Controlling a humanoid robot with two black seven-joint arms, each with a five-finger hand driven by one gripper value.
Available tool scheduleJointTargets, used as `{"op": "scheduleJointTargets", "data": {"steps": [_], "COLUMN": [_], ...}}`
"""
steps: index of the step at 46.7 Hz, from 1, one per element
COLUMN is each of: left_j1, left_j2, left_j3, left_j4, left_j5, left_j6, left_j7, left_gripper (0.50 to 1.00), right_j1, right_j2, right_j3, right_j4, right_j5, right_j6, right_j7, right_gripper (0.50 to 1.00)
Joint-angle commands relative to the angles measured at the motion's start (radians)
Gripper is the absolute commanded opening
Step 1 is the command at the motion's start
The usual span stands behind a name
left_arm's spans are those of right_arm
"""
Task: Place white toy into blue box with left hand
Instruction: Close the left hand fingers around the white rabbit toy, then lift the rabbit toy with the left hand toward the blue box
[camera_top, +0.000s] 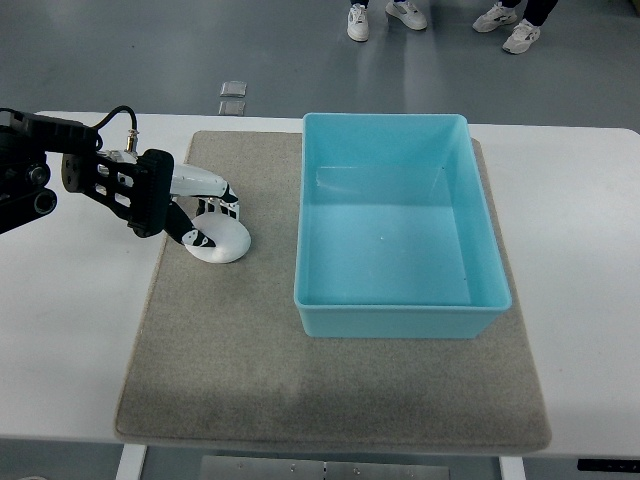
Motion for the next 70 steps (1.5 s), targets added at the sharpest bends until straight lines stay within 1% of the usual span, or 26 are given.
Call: {"op": "scheduleJointTargets", "data": {"steps": [1,5,18,36,43,49,54,63,70], "left_j1": [-0.004,-0.021,-0.067,-0.104,-0.107,-0.108,-0.121,-0.124,-0.121], "left_j2": [0.001,0.002,0.007,-0.004,-0.012,-0.053,-0.068,-0.139,-0.176], "left_j3": [-0.002,-0.002,-0.005,-0.066,-0.085,-0.086,-0.086,-0.086,-0.088], "left_j4": [0.006,0.011,0.011,0.012,0.014,0.04,0.046,0.058,0.06], "left_j5": [0.0,0.0,-0.005,-0.011,-0.013,-0.022,-0.043,-0.066,-0.066], "left_j6": [0.01,0.027,0.042,0.156,0.182,0.202,0.217,0.219,0.219], "left_j7": [-0.005,-0.006,-0.006,-0.006,-0.006,-0.006,-0.006,-0.006,-0.006], "left_gripper": [0.5,0.5,0.5,0.5,0.5,0.5,0.5,0.5,0.51], "right_j1": [0.0,0.0,0.0,0.0,0.0,0.0,0.0,0.0,0.0], "right_j2": [0.0,0.0,0.0,0.0,0.0,0.0,0.0,0.0,0.0], "right_j3": [0.0,0.0,0.0,0.0,0.0,0.0,0.0,0.0,0.0], "right_j4": [0.0,0.0,0.0,0.0,0.0,0.0,0.0,0.0,0.0], "right_j5": [0.0,0.0,0.0,0.0,0.0,0.0,0.0,0.0,0.0], "right_j6": [0.0,0.0,0.0,0.0,0.0,0.0,0.0,0.0,0.0], "right_j7": [0.0,0.0,0.0,0.0,0.0,0.0,0.0,0.0,0.0], "right_gripper": [0.936,0.936,0.936,0.936,0.936,0.936,0.936,0.936,0.936]}}
